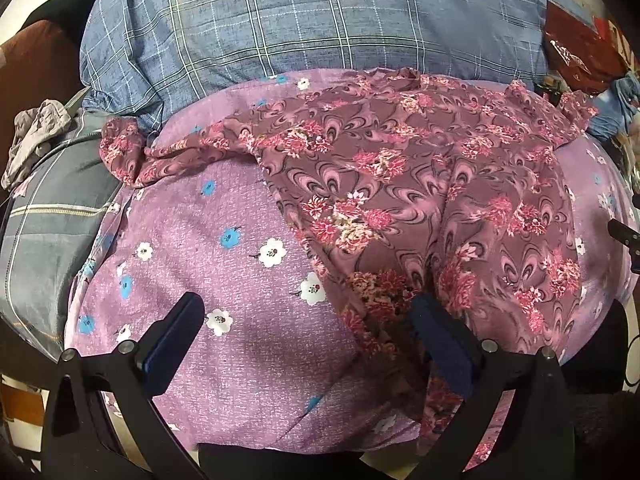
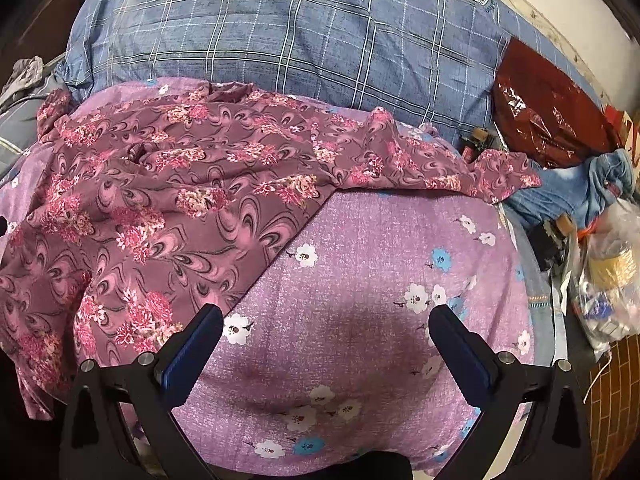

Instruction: Fold small clothes

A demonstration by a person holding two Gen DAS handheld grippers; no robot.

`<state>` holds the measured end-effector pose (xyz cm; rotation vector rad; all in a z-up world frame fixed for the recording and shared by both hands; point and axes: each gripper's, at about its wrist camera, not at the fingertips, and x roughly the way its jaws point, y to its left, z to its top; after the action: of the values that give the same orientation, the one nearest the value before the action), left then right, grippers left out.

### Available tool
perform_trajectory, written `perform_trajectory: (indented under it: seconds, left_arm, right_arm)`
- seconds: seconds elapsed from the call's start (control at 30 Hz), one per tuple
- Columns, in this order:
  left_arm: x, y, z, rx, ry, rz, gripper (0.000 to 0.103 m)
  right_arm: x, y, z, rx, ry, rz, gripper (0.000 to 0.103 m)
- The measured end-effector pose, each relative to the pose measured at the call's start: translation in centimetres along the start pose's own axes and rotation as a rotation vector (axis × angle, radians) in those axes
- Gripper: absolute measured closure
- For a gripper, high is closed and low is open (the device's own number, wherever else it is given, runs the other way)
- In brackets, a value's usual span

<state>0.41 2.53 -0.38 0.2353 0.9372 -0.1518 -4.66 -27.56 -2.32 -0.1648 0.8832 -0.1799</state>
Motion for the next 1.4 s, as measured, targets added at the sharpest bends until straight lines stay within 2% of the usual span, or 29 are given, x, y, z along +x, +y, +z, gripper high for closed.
perform_trajectory:
  seconds: [0.33, 0.83, 0.93, 1.17, 1.4]
  left_arm:
    - [-0.3, -0.9, 0.2, 0.021, 0.006, 0.003, 0.0]
    - [0.7, -0.9, 0.2, 0.015, 0.028, -0.018, 0.0]
    - [1.0, -0.2, 0.3, -0.008, 0.037, -0.024, 0.0]
    - [2.2, 2.8, 0.4, -0.132, 0.086, -0.018, 0.0]
    - [1.8, 2.7, 0.3, -0.112, 0.072, -0.043, 0.0]
  right_arm:
    - [-0.1, -1.2, -0.5, 0.06, -0.002, 0.046, 0.001]
    - [0.6, -0.3, -0.5, 0.057, 0.023, 0.075, 0.001]
    - [0.8, 0.0, -0.5, 0.059, 0.029, 0.09, 0.001]
    - [1.6, 0.5, -0.7, 0.098, 0.055, 0.165, 0.001]
    - [1.8, 0.9, -0.6, 0.093, 0.058, 0.174, 0.001]
